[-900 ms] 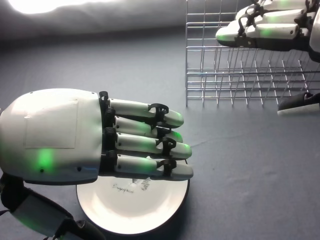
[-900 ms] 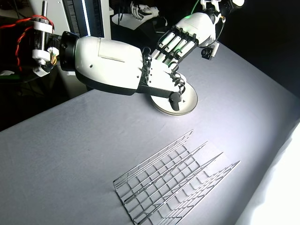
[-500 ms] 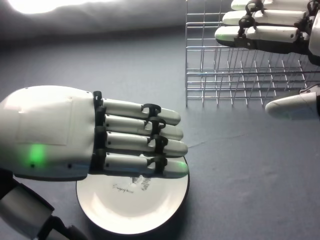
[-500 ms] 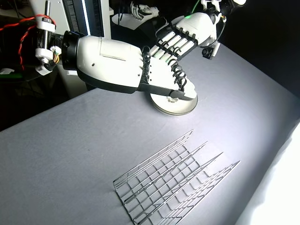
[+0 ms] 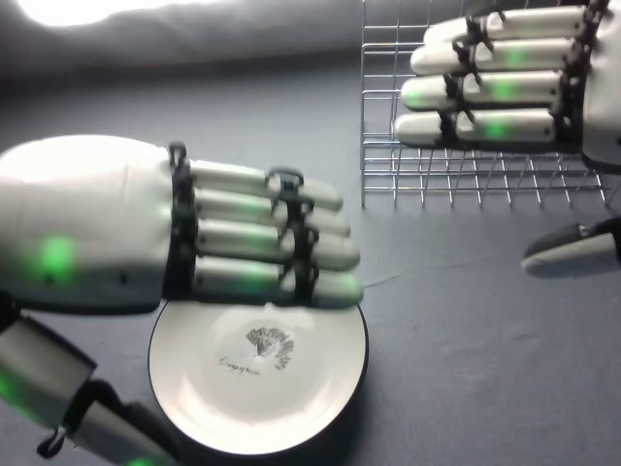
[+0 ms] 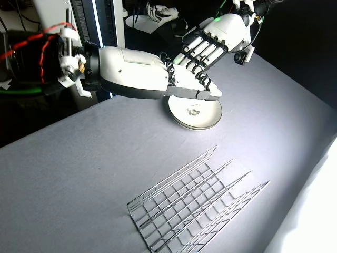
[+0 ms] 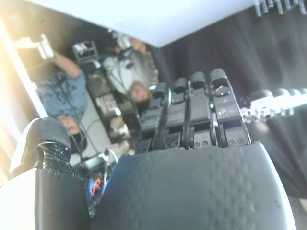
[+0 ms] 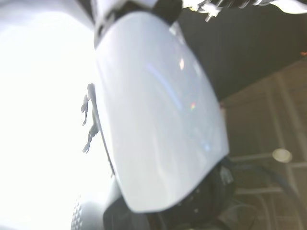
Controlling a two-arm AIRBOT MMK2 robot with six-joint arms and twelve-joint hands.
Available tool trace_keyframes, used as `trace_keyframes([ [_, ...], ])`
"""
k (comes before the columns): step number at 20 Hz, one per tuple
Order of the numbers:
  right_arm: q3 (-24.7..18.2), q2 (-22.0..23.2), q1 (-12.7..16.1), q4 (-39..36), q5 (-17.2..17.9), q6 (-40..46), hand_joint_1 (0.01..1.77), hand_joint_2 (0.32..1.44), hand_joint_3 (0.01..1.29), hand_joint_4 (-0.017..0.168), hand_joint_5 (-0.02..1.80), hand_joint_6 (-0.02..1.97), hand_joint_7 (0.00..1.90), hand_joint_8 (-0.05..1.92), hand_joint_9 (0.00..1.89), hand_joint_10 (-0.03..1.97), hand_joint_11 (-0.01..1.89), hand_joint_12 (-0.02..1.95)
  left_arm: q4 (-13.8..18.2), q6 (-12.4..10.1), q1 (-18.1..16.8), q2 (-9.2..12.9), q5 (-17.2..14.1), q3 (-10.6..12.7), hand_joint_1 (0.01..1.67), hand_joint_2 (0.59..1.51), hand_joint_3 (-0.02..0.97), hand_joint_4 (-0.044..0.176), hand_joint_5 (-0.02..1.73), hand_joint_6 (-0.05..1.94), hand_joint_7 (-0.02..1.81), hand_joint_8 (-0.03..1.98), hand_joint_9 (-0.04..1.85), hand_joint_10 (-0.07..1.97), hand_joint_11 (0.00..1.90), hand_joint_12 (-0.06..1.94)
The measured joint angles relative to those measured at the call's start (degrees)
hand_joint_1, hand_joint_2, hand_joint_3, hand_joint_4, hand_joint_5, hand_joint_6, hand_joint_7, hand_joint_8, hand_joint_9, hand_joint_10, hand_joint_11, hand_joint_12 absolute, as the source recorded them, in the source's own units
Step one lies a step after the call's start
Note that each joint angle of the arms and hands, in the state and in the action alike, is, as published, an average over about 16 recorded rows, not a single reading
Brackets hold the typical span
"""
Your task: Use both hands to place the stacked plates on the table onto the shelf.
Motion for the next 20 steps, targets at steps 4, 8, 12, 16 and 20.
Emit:
trace_keyframes([
  [4,3.3,-1.8,-1.0,-5.0,5.2,-0.1,0.02,1.20,0.02,0.005,0.08,0.01,0.05,0.01,0.03,-0.01,0.02,0.09,2.6,-2.5,0.5,-0.2,-1.1,1.5,0.02,1.086,0.029,-0.001,0.03,0.01,0.03,0.00,0.03,0.01,0.03,0.02],
  [8,5.7,-2.9,-1.7,-9.2,9.2,-0.2,0.02,1.19,0.02,0.004,0.09,0.01,0.06,0.01,0.04,-0.01,0.02,0.12,5.5,-4.3,2.1,-0.2,-2.0,2.8,0.02,1.077,0.024,-0.002,0.03,0.01,0.03,0.00,0.03,0.01,0.03,0.02],
  [12,7.2,-3.7,-1.9,-12.6,12.0,-0.3,0.02,1.19,0.02,0.004,0.09,0.01,0.07,0.01,0.04,-0.01,0.02,0.12,9.0,-4.5,4.5,-0.2,-1.8,4.1,0.02,1.074,0.019,-0.003,0.03,0.01,0.03,0.00,0.03,0.01,0.03,0.02],
  [16,7.7,-3.9,-2.0,-14.4,13.4,-0.4,0.02,1.19,0.01,0.004,0.10,0.01,0.07,0.01,0.05,-0.01,0.02,0.17,10.6,-3.1,7.8,-0.7,-0.2,5.1,0.02,1.075,0.015,-0.003,0.02,0.01,0.03,0.00,0.03,0.01,0.03,0.02],
  [20,7.8,-4.0,-2.1,-14.8,13.5,-0.6,0.02,1.19,0.02,0.004,0.10,0.01,0.07,0.01,0.06,-0.01,0.02,0.21,11.2,-1.2,10.9,-1.5,2.6,6.2,0.02,1.075,0.015,-0.001,0.02,0.01,0.03,0.00,0.03,0.01,0.03,0.02],
])
